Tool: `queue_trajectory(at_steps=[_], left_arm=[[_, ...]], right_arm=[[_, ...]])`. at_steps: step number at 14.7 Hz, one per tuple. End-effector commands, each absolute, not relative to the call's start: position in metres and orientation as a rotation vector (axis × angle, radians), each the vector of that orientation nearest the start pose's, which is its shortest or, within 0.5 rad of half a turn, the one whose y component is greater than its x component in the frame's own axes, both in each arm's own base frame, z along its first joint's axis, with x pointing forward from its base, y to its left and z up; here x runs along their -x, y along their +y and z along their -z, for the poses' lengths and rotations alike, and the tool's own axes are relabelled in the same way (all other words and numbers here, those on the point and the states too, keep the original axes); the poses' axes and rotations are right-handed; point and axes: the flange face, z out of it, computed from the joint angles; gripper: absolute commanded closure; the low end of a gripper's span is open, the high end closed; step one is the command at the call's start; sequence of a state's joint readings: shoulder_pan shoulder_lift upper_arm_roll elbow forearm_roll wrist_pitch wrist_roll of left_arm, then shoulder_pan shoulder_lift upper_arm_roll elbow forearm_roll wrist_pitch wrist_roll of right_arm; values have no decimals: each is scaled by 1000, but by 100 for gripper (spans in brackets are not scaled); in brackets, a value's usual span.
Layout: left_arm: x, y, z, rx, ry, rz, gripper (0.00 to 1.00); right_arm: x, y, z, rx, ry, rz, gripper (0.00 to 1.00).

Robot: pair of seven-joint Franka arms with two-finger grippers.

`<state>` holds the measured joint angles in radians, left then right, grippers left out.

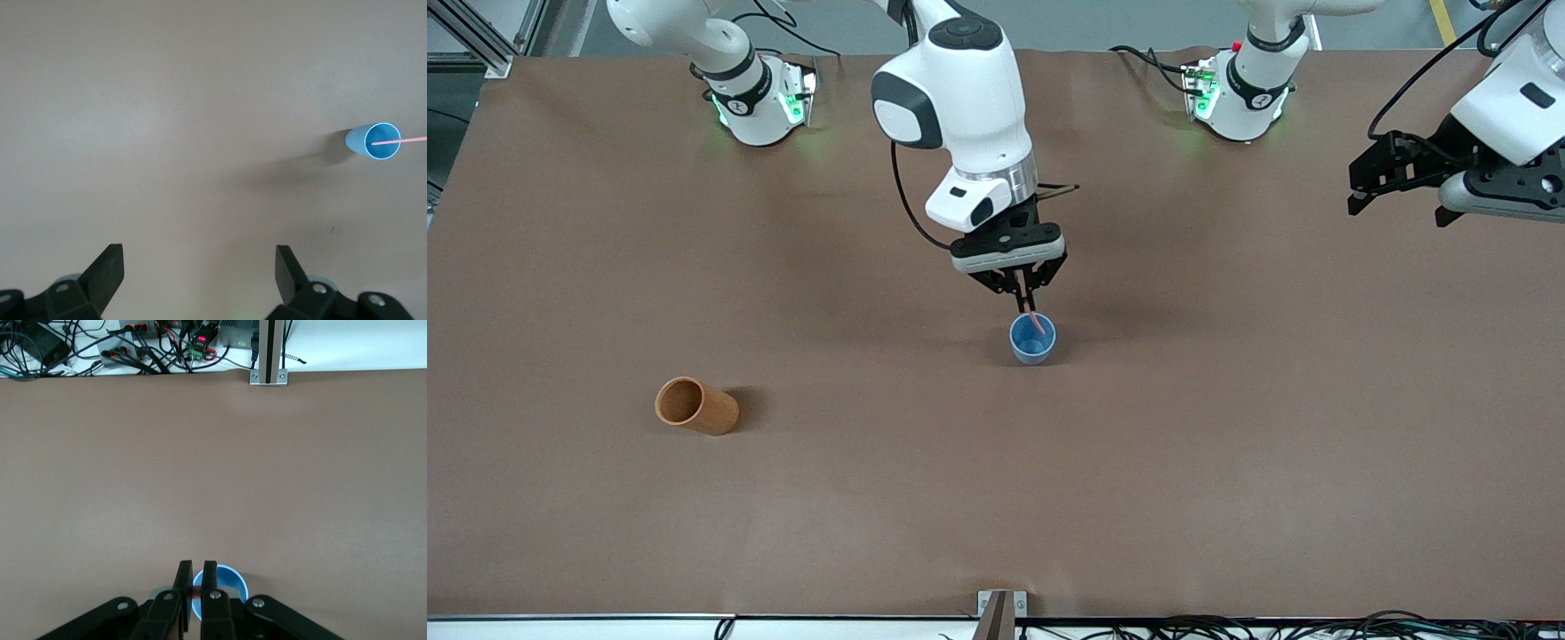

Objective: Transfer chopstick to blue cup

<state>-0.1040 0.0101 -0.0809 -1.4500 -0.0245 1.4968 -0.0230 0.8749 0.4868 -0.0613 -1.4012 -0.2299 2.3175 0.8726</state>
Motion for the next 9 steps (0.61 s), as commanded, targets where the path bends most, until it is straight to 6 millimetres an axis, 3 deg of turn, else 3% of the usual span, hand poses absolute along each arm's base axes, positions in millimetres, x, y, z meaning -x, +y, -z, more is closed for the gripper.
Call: queue_trajectory(at_steps=[1, 6, 9], left_arm=[[-540, -102, -669, 3165, 280, 56, 0], [-540, -99, -669, 3167, 273, 53, 0], [-540, -98, -669, 3168, 273, 53, 0]], right_arm=[[-499, 541, -472, 2907, -119, 722, 96], [-498, 538, -458, 2942, -153, 733, 91], [-502, 535, -457, 2949, -145, 731, 75]])
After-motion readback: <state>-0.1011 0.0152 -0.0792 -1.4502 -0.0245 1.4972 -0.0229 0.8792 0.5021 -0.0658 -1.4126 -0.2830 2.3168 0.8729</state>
